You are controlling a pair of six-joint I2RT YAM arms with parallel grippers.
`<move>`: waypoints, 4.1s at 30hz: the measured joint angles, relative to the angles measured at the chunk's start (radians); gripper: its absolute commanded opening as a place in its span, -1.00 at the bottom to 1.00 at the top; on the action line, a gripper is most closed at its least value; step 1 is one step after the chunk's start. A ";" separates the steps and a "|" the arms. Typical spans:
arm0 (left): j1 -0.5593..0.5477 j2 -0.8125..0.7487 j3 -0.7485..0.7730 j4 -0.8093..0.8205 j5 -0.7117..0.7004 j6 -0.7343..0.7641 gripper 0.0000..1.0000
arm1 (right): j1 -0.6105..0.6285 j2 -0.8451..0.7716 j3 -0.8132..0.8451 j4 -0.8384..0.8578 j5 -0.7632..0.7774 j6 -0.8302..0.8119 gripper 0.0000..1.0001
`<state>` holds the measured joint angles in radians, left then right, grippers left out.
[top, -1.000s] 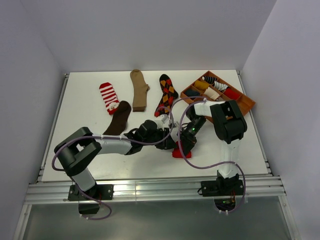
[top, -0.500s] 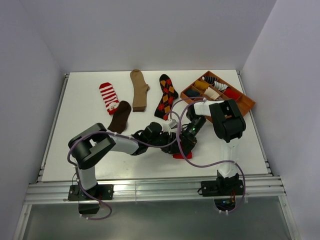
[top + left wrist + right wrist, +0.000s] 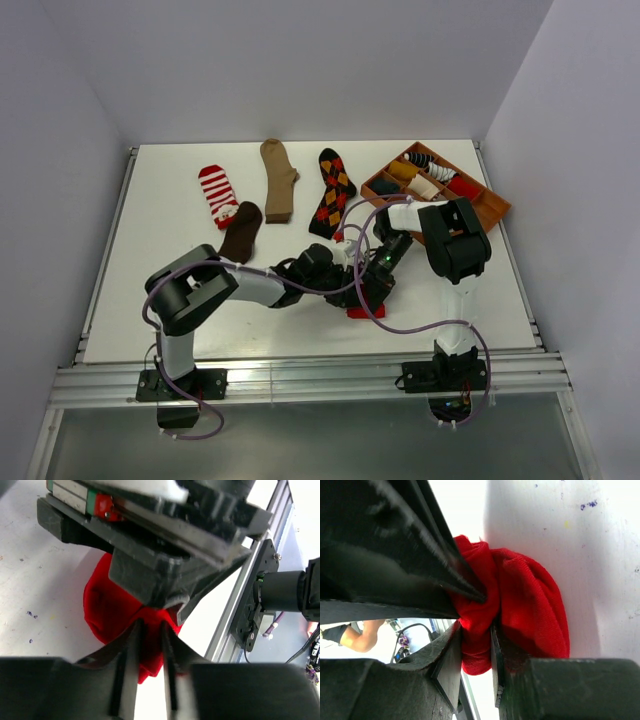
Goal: Roll the socks
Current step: Roll the sock at the center of the board.
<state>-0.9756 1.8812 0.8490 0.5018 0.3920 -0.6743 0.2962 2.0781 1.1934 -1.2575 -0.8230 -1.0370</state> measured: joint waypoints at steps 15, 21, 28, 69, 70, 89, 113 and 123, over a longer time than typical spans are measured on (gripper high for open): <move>-0.024 0.059 0.216 -0.325 -0.076 -0.068 -0.99 | -0.023 -0.074 -0.050 0.081 0.066 0.170 -0.13; -0.032 0.068 0.252 -0.380 -0.083 -0.076 -0.99 | -0.027 -0.161 -0.110 0.158 0.125 0.290 -0.02; -0.028 0.092 0.286 -0.407 -0.068 -0.116 -0.99 | -0.055 -0.237 -0.151 0.220 0.176 0.369 0.08; 0.028 0.187 0.371 -0.488 0.029 -0.312 -0.99 | -0.204 -0.331 -0.175 0.377 0.138 0.418 -0.43; 0.032 0.192 0.377 -0.497 0.039 -0.315 -1.00 | -0.204 -0.333 -0.180 0.382 0.137 0.417 -0.38; 0.110 0.307 0.583 -0.879 0.287 -0.130 -0.99 | -0.190 -0.723 -0.357 0.462 0.214 0.092 0.09; 0.117 0.341 0.603 -0.945 0.372 -0.118 -0.99 | 0.194 -0.988 -0.590 0.608 0.296 0.001 0.34; 0.117 0.341 0.596 -0.945 0.385 -0.114 -0.99 | 0.265 -0.995 -0.590 0.560 0.287 -0.008 0.35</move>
<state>-0.8585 2.2227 1.4448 -0.4427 0.7769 -0.7879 0.5610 1.0836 0.6037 -0.6979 -0.5362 -1.0454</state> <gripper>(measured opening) 0.028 0.677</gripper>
